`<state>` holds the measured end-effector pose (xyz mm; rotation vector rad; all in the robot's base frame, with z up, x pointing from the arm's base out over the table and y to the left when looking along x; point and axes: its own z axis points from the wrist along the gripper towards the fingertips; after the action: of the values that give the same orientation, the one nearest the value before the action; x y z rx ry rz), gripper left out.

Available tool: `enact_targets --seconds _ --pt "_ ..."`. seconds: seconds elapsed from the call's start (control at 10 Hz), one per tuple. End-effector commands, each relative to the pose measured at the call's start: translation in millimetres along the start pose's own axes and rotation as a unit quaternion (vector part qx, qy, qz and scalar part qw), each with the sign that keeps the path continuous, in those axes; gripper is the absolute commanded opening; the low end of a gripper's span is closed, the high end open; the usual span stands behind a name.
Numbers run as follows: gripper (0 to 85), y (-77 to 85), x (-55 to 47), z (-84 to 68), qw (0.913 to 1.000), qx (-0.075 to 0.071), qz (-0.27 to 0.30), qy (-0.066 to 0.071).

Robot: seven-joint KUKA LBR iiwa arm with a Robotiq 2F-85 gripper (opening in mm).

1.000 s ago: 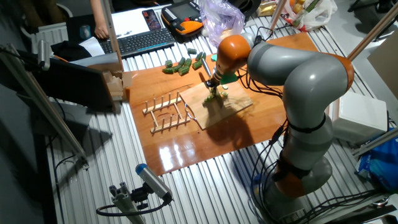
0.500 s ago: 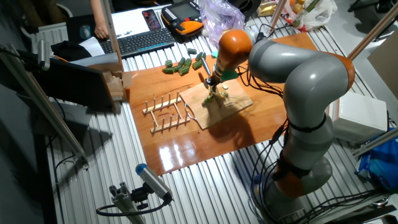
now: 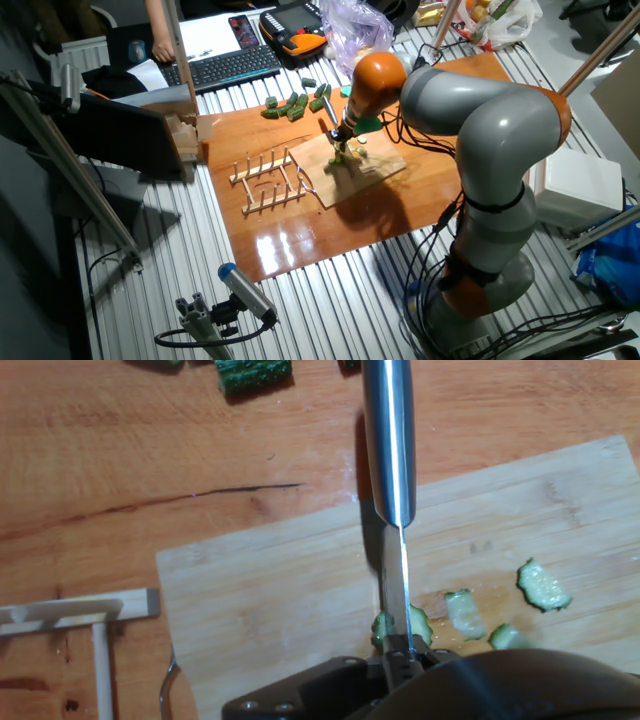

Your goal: Chop the cucumber into shreds

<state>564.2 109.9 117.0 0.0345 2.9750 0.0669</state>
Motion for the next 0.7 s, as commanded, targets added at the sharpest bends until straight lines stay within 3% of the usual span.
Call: enact_targets --seconds 0.0,0.4,0.6 --pt "0.0 1.4 2.5 2.7 1.0 0.004 -0.001 -0.003" --pt "0.0 9.3 12.8 21.9 0.9997 0.005 0.006 -0.024" --pt "0.0 6.9 10.9 21.3 0.9996 0.01 0.002 -0.027"
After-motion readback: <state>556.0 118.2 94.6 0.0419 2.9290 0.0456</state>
